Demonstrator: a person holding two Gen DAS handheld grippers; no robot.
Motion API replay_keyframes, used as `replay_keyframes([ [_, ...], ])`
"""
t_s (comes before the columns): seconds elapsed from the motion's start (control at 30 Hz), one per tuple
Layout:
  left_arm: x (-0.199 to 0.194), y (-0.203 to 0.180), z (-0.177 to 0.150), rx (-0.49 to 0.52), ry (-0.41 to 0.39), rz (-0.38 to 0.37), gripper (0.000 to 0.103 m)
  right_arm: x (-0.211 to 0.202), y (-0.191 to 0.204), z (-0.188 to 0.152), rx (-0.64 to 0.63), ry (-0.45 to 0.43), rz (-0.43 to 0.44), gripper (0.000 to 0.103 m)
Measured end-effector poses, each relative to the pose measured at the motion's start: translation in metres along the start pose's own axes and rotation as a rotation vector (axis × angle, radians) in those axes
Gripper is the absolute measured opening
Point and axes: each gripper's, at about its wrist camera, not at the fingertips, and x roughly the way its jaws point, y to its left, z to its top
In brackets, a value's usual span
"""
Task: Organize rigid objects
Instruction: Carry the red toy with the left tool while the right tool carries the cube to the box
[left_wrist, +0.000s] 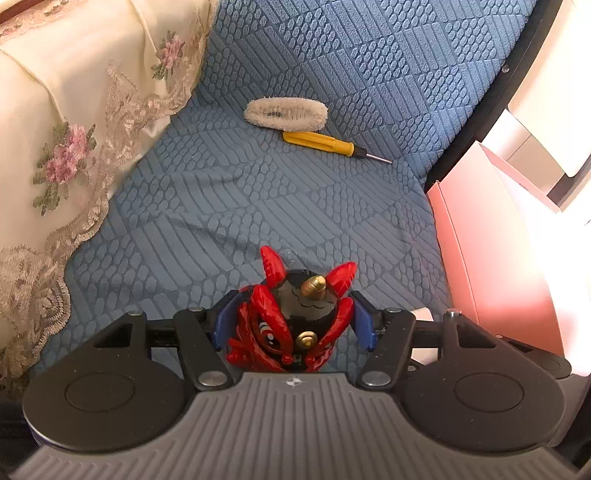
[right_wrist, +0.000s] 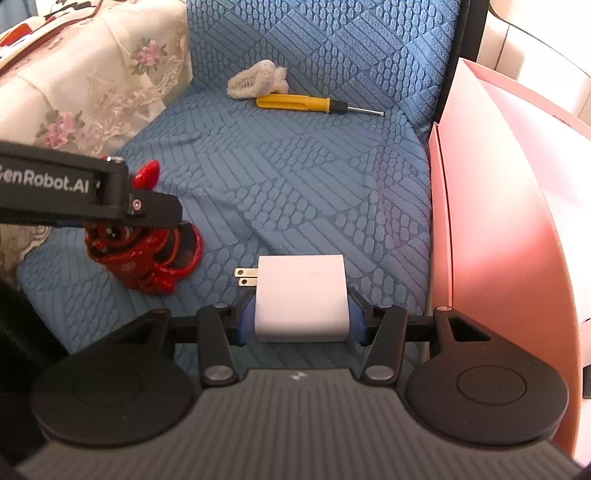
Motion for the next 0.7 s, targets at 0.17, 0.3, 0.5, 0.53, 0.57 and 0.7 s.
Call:
replay_keyframes([
  [0.17, -0.004, 0.002, 0.0, -0.007, -0.016, 0.003, 0.068, -0.01, -0.002, 0.002, 0.019, -0.018, -0.012, 0.053],
  [0.3, -0.013, 0.005, 0.001, -0.013, -0.03, -0.014, 0.068, -0.023, -0.008, -0.001, 0.056, -0.025, -0.013, 0.053],
  [0.5, -0.043, 0.0, 0.0, 0.018, -0.067, -0.037, 0.068, -0.054, -0.011, -0.002, 0.065, -0.058, 0.016, 0.053],
  [0.53, -0.049, -0.002, -0.001, 0.015, -0.074, -0.036, 0.068, -0.059, -0.01, -0.001, 0.056, -0.063, 0.018, 0.053],
  [0.57, -0.054, -0.005, -0.002, 0.018, -0.081, -0.037, 0.068, -0.064, -0.01, 0.0, 0.051, -0.068, 0.019, 0.053],
  [0.7, -0.074, -0.015, -0.006, 0.014, -0.106, -0.046, 0.068, -0.086, -0.019, 0.006, 0.074, -0.086, 0.027, 0.053],
])
